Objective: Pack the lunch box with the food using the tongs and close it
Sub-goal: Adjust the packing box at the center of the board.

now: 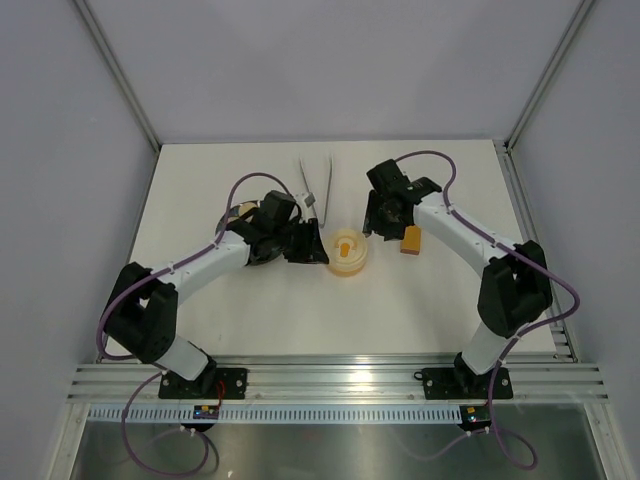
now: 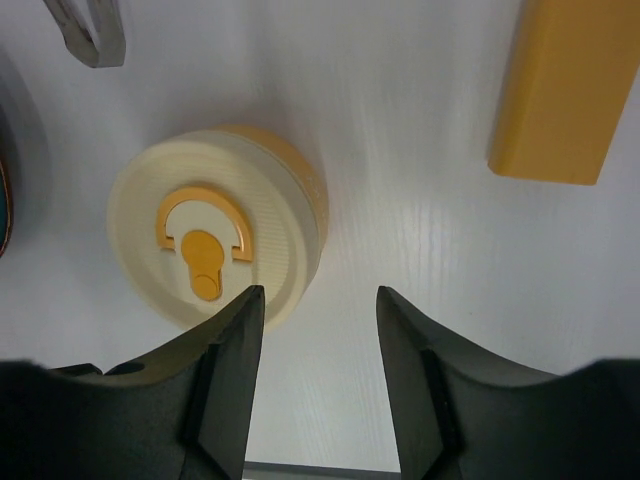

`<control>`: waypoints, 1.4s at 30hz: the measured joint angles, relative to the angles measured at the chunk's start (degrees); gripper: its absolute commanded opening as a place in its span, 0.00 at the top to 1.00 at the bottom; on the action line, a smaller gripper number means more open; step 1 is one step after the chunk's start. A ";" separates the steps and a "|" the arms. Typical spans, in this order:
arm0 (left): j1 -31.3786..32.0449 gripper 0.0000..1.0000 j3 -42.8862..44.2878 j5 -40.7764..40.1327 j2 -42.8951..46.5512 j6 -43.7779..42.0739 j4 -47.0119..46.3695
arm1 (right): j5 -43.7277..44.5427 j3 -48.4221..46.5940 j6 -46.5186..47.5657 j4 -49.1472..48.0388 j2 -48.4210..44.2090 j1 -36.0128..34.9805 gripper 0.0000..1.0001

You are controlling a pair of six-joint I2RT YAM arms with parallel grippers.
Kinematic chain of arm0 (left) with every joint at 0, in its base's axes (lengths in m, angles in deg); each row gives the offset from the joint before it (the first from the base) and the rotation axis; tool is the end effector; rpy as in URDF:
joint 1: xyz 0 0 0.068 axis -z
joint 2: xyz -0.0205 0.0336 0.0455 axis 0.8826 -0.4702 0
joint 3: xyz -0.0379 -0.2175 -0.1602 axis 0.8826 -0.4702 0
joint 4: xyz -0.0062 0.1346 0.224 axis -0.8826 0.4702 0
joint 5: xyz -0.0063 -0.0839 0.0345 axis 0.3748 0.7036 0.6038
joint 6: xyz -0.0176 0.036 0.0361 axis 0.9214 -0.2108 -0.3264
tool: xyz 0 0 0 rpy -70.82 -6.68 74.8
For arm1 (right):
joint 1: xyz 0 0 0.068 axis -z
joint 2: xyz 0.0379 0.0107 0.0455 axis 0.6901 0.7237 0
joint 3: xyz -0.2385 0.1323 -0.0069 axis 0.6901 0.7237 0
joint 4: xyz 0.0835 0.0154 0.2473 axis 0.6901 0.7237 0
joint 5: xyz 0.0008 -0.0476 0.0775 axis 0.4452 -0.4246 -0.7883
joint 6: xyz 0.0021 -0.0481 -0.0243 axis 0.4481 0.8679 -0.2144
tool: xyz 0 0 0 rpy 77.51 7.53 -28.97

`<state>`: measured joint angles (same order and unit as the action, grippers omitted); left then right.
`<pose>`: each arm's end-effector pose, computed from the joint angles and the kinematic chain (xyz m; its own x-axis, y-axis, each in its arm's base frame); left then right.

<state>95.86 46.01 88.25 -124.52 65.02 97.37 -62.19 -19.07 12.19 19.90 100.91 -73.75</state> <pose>0.2580 -0.1898 0.2279 -0.9149 0.0183 -0.4033 0.2775 0.7541 -0.5953 0.3167 0.1783 0.2617 -0.8940 0.1211 -0.4314 0.0610 0.9867 0.1505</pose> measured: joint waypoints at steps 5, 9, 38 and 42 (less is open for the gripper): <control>-2.73 0.71 3.72 -1.01 -1.05 -1.57 1.46 | -1.18 4.96 -1.68 -1.38 -3.74 -0.57 0.46; -4.52 0.70 10.84 -1.16 -7.17 -2.73 1.46 | -3.63 9.25 -3.34 -2.82 -3.45 -1.46 0.47; -1.20 0.78 0.83 3.96 -10.75 -1.55 -4.55 | -1.07 -4.81 -0.37 -1.46 11.04 -1.46 0.92; 1.88 0.50 0.15 5.33 -9.90 -1.14 -3.58 | -0.28 -10.64 1.81 -0.35 15.15 -0.85 0.85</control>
<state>97.74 46.17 93.58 -134.42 63.88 93.78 -62.47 -29.72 14.01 19.55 116.06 -74.60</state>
